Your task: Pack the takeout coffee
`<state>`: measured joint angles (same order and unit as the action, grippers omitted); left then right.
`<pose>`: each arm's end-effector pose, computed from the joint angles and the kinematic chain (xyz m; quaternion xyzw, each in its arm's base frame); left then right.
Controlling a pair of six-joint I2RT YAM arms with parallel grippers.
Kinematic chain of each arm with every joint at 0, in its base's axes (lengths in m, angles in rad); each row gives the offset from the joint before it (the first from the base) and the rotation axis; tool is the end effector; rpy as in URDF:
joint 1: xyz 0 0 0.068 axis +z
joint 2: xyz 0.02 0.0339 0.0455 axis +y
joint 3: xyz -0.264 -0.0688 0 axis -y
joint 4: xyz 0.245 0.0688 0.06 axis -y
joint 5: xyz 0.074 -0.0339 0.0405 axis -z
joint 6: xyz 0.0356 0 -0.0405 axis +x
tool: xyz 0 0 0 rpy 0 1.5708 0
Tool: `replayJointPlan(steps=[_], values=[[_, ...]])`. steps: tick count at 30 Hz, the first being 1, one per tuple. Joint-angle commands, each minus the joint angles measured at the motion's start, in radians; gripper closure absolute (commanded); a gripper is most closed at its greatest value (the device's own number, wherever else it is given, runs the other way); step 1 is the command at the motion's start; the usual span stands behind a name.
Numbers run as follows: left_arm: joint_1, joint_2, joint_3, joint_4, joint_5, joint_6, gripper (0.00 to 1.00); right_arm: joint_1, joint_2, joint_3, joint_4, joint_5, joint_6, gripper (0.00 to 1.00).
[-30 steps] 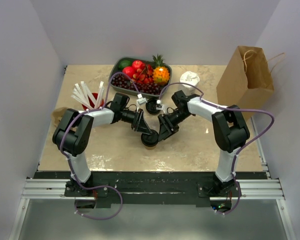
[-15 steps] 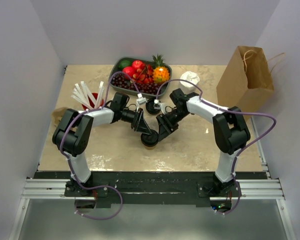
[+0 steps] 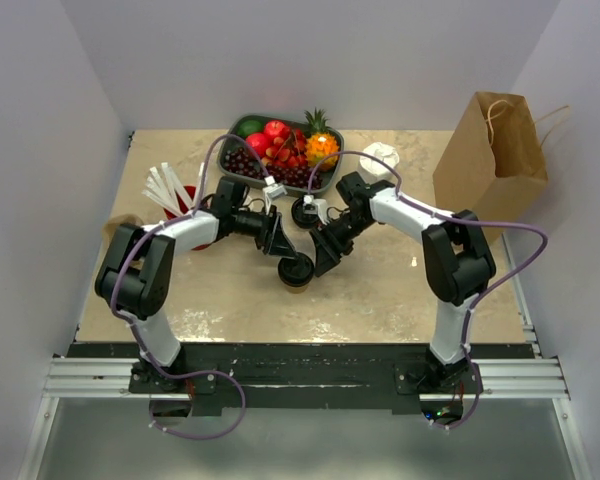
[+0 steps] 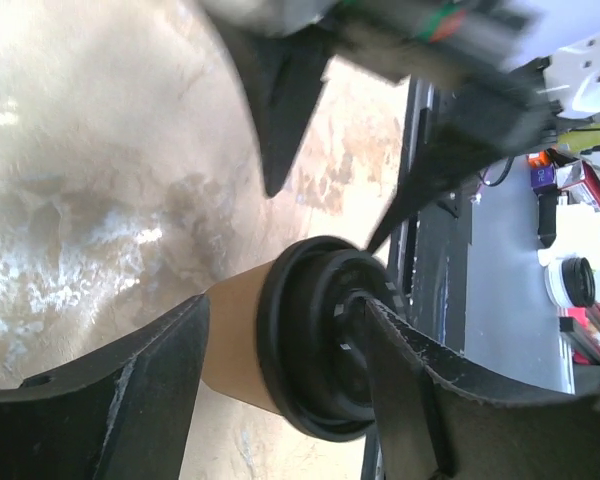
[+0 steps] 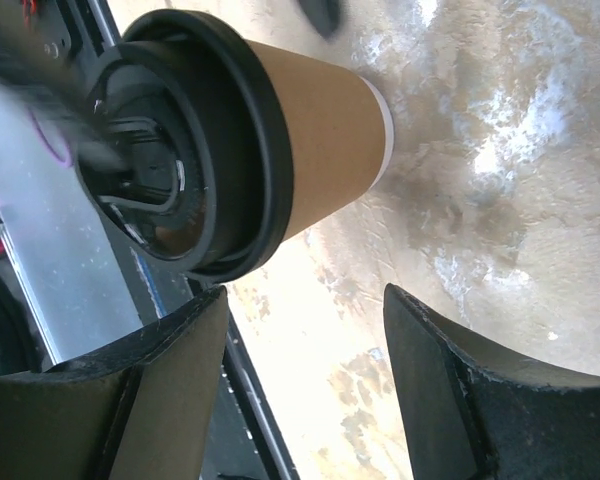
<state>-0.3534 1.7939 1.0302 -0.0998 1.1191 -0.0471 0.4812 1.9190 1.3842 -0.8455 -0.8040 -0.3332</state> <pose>0.3220 -0.1529 0.1768 0.3030 0.7577 -0.5464 0.1886 0.3162 0.1940 0.1915 -0.3970 0.8265 0.3949 0.0585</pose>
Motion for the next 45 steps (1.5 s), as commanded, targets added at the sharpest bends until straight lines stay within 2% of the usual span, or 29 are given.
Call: replayJointPlan(steps=[1, 4, 7, 10, 16, 20, 25, 32, 33, 34, 39, 45], values=[[0.005, -0.103, -0.004, 0.052, 0.05, -0.037, 0.32, -0.007, 0.014, 0.045, -0.013, -0.047, -0.05, 0.33], [0.001, -0.093, -0.001, 0.081, 0.073, -0.068, 0.32, -0.013, 0.029, 0.064, -0.026, -0.086, -0.056, 0.33], [0.022, -0.106, 0.01, 0.013, 0.056, -0.033, 0.32, -0.019, 0.028, 0.096, -0.062, -0.127, -0.082, 0.33], [0.054, -0.146, -0.005, -0.205, 0.042, 0.096, 0.32, -0.044, 0.015, 0.111, -0.072, -0.161, -0.096, 0.33], [0.096, -0.185, -0.05, -0.426, 0.056, 0.327, 0.31, -0.067, 0.057, 0.148, -0.028, -0.193, -0.023, 0.33], [0.091, -0.13, -0.039, -0.443, 0.065, 0.382, 0.3, -0.067, 0.107, 0.176, 0.016, -0.205, 0.052, 0.33], [0.073, -0.073, -0.027, -0.523, 0.074, 0.47, 0.3, -0.066, 0.124, 0.193, 0.014, -0.221, 0.056, 0.33], [0.051, -0.042, -0.025, -0.437, 0.099, 0.397, 0.29, -0.061, 0.106, 0.162, 0.057, -0.254, 0.1, 0.32], [0.047, -0.044, -0.031, -0.419, 0.097, 0.36, 0.09, -0.058, 0.104, 0.162, 0.06, -0.258, 0.103, 0.32], [0.039, -0.047, -0.036, -0.373, 0.1, 0.336, 0.03, -0.056, 0.104, 0.162, 0.063, -0.268, 0.103, 0.32], [0.014, -0.077, -0.079, -0.232, 0.07, 0.176, 0.01, -0.038, 0.115, 0.167, 0.075, -0.273, 0.118, 0.32], [-0.012, -0.065, -0.097, -0.158, -0.022, 0.101, 0.01, -0.02, 0.127, 0.168, 0.097, -0.247, 0.137, 0.32]])
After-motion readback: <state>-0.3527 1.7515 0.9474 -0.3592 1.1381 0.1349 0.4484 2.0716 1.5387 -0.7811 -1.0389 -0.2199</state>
